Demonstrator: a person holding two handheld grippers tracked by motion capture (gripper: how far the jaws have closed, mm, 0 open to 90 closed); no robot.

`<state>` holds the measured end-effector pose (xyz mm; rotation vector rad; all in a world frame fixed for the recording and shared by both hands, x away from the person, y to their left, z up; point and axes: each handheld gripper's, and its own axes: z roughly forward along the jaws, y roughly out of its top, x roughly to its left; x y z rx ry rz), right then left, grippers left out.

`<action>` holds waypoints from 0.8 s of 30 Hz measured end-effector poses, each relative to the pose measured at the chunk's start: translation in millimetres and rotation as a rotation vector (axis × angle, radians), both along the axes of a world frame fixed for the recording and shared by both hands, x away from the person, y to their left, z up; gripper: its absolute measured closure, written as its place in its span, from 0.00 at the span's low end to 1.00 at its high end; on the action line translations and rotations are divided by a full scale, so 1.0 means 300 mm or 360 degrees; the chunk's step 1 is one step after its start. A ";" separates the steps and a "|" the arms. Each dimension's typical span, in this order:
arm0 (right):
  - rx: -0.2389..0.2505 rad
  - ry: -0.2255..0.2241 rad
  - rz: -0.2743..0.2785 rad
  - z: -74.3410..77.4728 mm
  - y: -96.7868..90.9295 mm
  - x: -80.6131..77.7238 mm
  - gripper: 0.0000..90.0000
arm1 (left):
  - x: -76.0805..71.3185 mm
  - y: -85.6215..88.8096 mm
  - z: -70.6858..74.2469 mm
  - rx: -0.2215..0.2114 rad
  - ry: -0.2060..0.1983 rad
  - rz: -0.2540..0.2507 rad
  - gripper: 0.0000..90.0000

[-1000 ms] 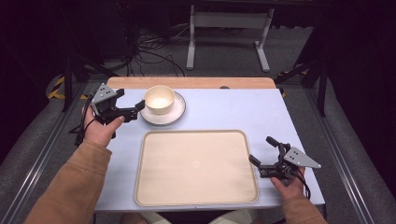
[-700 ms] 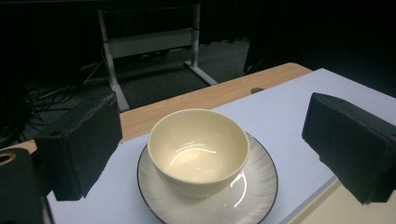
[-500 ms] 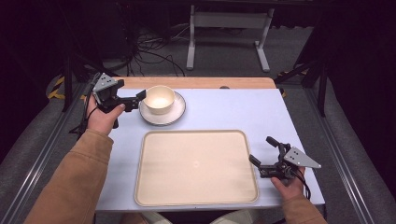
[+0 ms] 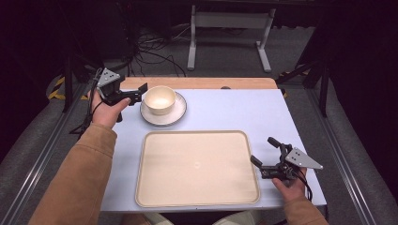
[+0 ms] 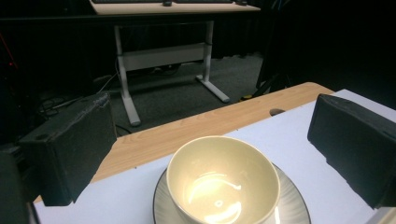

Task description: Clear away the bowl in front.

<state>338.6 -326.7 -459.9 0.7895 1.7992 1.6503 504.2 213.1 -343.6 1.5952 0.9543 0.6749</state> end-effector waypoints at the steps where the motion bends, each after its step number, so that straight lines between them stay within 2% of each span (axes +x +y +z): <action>1: 0.0002 -0.0001 0.0002 0.000 0.000 0.000 0.01 | 0.000 0.000 0.000 0.0000 0.0000 0.0000 0.03; 11: 0.0001 0.0003 0.0003 0.000 0.000 0.001 0.01 | 0.047 0.002 -0.007 0.0034 -0.0001 0.0079 0.06; 17: 0.0000 -0.0001 0.0002 0.000 0.000 0.000 0.01 | 0.076 -0.013 -0.015 0.0045 0.0008 0.0099 0.08; 22: -0.0006 -0.0005 0.0001 0.000 0.001 -0.001 0.01 | 0.105 -0.021 -0.030 0.0052 0.0124 0.0100 0.12; 24: -0.0006 -0.0006 0.0000 0.000 0.001 -0.001 0.01 | 0.117 -0.025 -0.032 0.0054 0.0199 0.0096 0.15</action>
